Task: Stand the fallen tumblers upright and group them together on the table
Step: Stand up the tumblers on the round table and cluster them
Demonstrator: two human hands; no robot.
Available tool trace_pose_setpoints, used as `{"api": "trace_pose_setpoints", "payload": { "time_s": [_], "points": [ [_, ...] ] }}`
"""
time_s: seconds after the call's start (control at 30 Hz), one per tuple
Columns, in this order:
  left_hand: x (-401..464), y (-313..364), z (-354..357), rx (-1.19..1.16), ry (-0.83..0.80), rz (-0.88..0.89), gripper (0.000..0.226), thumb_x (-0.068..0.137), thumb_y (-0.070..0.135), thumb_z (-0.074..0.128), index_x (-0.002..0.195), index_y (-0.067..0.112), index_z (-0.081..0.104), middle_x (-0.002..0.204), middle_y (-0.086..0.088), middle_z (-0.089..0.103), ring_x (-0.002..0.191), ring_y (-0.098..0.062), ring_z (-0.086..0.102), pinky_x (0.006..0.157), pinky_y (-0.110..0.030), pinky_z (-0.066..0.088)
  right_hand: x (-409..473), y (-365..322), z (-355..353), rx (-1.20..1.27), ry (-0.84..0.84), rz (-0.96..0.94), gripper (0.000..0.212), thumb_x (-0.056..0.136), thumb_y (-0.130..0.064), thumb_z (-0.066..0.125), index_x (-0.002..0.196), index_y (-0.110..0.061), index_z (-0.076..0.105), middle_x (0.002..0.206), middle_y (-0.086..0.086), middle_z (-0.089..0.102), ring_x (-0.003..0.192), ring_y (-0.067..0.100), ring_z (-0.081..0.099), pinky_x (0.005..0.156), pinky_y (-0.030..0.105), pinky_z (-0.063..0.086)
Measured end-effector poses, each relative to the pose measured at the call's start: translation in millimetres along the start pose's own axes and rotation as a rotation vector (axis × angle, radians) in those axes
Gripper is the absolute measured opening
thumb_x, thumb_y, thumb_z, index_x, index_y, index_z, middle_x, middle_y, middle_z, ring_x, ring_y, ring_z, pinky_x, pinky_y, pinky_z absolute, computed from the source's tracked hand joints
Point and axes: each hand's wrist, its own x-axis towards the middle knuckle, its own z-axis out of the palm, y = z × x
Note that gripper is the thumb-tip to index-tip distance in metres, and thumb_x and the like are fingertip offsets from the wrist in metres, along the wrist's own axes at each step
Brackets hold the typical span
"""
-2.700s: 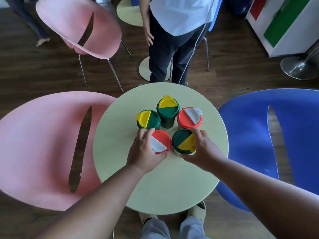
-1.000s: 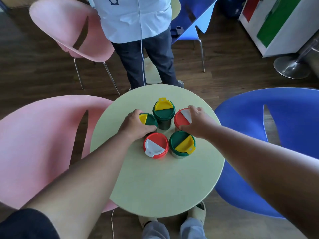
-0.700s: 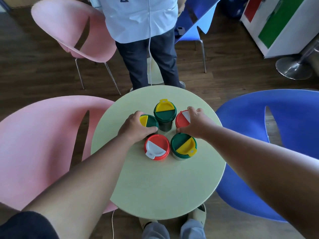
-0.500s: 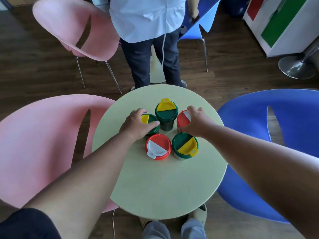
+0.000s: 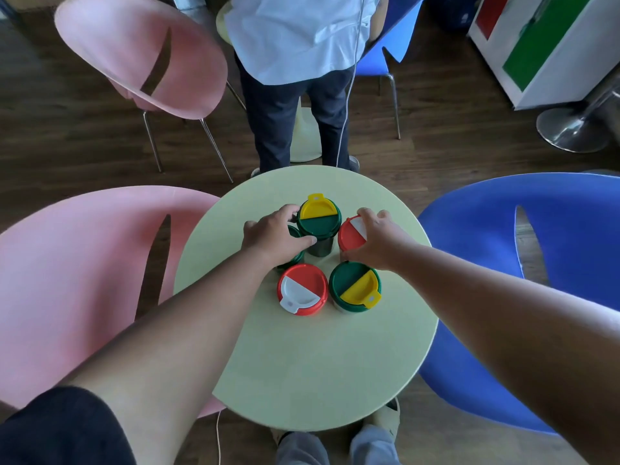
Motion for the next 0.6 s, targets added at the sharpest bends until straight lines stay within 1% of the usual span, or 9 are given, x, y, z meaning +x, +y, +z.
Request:
{"api": "trace_pose_setpoints", "payload": {
  "time_s": [0.1,0.2,0.27,0.37,0.6],
  "points": [
    [3,4,-3,0.041,-0.013,0.019,0.082,0.071,0.074,0.067,0.140,0.040,0.040,0.138,0.012,0.057,0.127,-0.019,0.053,0.098,-0.041,0.032,-1,0,-2,0.004,0.001,0.005,0.101,0.067,-0.054,0.080,0.147,-0.026,0.026,0.135,0.010,0.038,0.117,0.033,0.050,0.088,0.042,0.052],
    [7,15,-8,0.077,-0.041,0.047,0.094,0.070,0.075,0.069,0.148,0.039,0.031,0.148,0.008,0.049,0.134,-0.021,0.047,0.101,-0.042,0.031,-1,0,-2,0.003,-0.005,0.002,0.100,0.068,-0.054,0.080,0.147,-0.027,0.026,0.135,0.010,0.038,0.116,0.033,0.051,0.084,0.040,0.052],
    [10,21,-10,0.123,-0.042,0.041,0.094,0.071,0.076,0.067,0.149,0.039,0.030,0.145,0.006,0.052,0.131,-0.021,0.049,0.100,-0.041,0.030,0,0,-2,0.005,-0.005,0.000,0.099,0.068,-0.054,0.080,0.147,-0.027,0.026,0.135,0.009,0.038,0.116,0.033,0.051,0.082,0.038,0.051],
    [11,24,-12,0.181,-0.024,0.040,0.091,0.072,0.079,0.064,0.147,0.039,0.034,0.137,0.005,0.059,0.124,-0.021,0.054,0.098,-0.041,0.029,0,0,-2,0.001,-0.008,0.003,0.099,0.069,-0.054,0.080,0.147,-0.027,0.026,0.134,0.009,0.038,0.116,0.033,0.051,0.081,0.038,0.051],
    [12,23,-18,0.172,-0.059,0.038,0.086,0.075,0.074,0.066,0.147,0.038,0.036,0.140,0.005,0.057,0.126,-0.022,0.052,0.103,-0.040,0.029,1,0,-2,0.004,-0.022,0.003,0.099,0.070,-0.054,0.079,0.147,-0.028,0.024,0.136,0.008,0.036,0.117,0.033,0.050,0.086,0.041,0.053]
  ]
}}
